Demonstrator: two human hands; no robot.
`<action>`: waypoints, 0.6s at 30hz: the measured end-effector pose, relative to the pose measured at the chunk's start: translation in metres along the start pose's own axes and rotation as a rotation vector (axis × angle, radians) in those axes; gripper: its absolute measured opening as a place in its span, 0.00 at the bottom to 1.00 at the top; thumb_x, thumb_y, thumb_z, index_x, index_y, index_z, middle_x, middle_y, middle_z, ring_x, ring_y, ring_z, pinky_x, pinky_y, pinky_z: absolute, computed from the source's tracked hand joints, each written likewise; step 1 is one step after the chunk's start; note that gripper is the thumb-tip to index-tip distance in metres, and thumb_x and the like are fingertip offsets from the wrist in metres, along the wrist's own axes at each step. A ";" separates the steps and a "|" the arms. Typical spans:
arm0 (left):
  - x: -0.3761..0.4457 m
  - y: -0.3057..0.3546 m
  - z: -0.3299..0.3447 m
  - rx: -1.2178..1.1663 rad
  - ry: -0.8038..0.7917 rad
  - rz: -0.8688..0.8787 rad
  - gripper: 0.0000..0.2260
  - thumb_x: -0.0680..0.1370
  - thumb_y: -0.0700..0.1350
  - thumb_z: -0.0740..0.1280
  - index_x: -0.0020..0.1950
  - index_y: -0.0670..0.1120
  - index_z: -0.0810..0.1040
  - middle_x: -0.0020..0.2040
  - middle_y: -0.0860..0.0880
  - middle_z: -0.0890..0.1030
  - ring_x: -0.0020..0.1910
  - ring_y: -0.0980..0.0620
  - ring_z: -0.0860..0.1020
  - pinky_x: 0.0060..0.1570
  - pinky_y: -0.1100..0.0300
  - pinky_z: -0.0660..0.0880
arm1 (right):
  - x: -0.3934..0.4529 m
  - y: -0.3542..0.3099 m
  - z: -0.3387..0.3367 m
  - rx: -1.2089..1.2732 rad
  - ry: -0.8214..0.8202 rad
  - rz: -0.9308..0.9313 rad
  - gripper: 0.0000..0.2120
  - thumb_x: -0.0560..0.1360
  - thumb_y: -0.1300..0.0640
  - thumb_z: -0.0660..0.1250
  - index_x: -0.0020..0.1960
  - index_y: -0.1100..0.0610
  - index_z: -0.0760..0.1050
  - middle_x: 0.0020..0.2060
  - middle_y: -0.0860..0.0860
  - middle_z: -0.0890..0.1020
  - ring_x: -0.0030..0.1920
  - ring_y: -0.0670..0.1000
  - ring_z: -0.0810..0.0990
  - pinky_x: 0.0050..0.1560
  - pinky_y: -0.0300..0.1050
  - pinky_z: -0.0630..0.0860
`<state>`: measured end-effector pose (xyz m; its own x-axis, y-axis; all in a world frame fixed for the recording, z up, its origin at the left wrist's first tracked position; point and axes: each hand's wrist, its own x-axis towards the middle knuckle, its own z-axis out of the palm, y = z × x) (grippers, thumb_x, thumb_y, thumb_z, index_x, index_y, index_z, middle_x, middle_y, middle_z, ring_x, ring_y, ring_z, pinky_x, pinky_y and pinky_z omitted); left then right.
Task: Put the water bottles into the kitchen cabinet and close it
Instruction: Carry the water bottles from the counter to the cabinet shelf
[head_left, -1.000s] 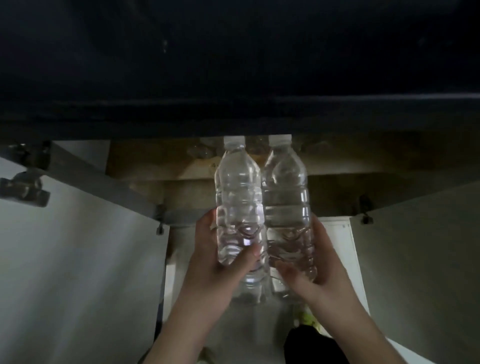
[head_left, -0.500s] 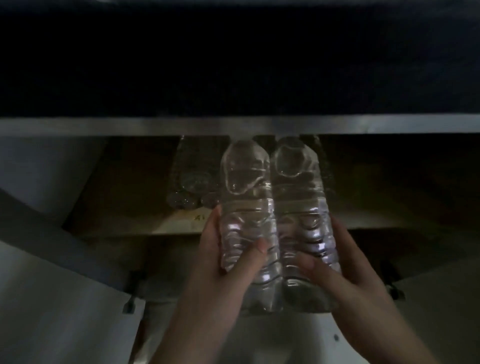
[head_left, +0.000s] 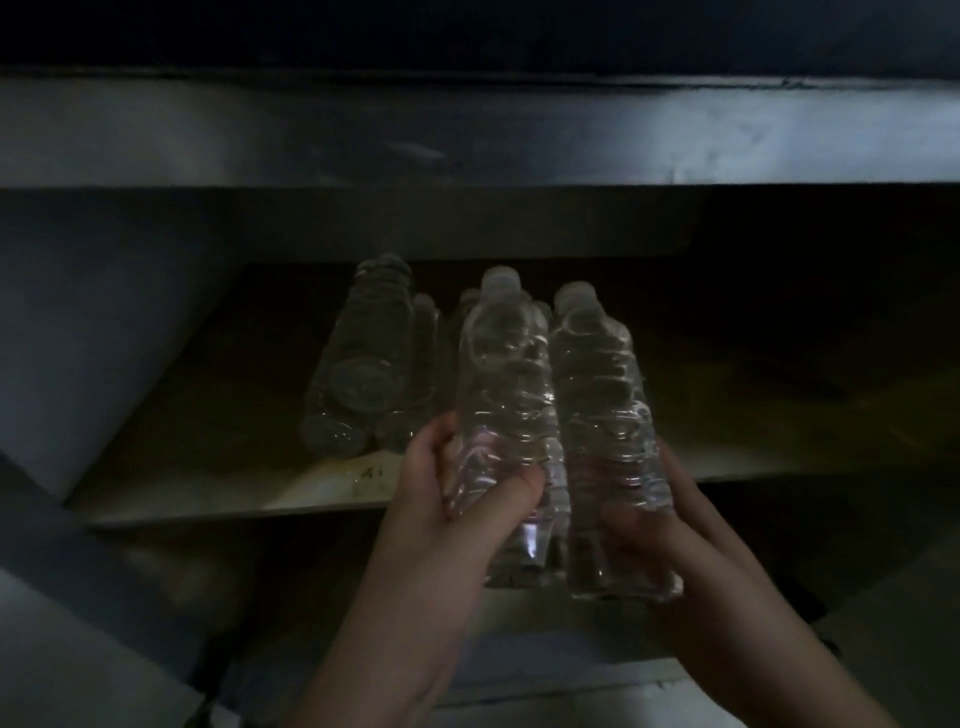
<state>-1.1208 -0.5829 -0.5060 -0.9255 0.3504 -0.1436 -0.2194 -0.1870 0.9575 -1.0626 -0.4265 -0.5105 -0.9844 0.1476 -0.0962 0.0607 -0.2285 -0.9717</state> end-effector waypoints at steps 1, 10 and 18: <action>0.002 0.002 0.000 -0.001 0.008 0.008 0.34 0.60 0.54 0.79 0.64 0.61 0.72 0.52 0.54 0.85 0.46 0.54 0.85 0.42 0.57 0.78 | 0.002 -0.001 -0.001 0.000 -0.036 -0.012 0.38 0.57 0.46 0.75 0.65 0.32 0.70 0.58 0.46 0.83 0.57 0.52 0.82 0.56 0.55 0.76; 0.012 0.013 -0.008 0.134 0.110 0.134 0.25 0.61 0.50 0.77 0.56 0.65 0.78 0.49 0.60 0.85 0.49 0.58 0.84 0.55 0.50 0.77 | 0.014 -0.002 0.007 -0.110 0.006 -0.111 0.37 0.63 0.55 0.79 0.59 0.26 0.65 0.51 0.36 0.83 0.51 0.44 0.84 0.41 0.40 0.81; 0.018 0.023 -0.008 1.004 0.455 0.444 0.37 0.66 0.50 0.78 0.71 0.63 0.65 0.56 0.63 0.70 0.52 0.65 0.66 0.50 0.68 0.63 | 0.024 -0.007 0.004 -0.582 0.378 -0.310 0.45 0.64 0.51 0.76 0.68 0.27 0.52 0.48 0.21 0.72 0.50 0.29 0.76 0.49 0.35 0.75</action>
<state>-1.1445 -0.5879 -0.4885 -0.9285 0.0405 0.3690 0.3010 0.6639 0.6846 -1.0869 -0.4258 -0.5054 -0.8533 0.4659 0.2342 -0.0287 0.4066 -0.9131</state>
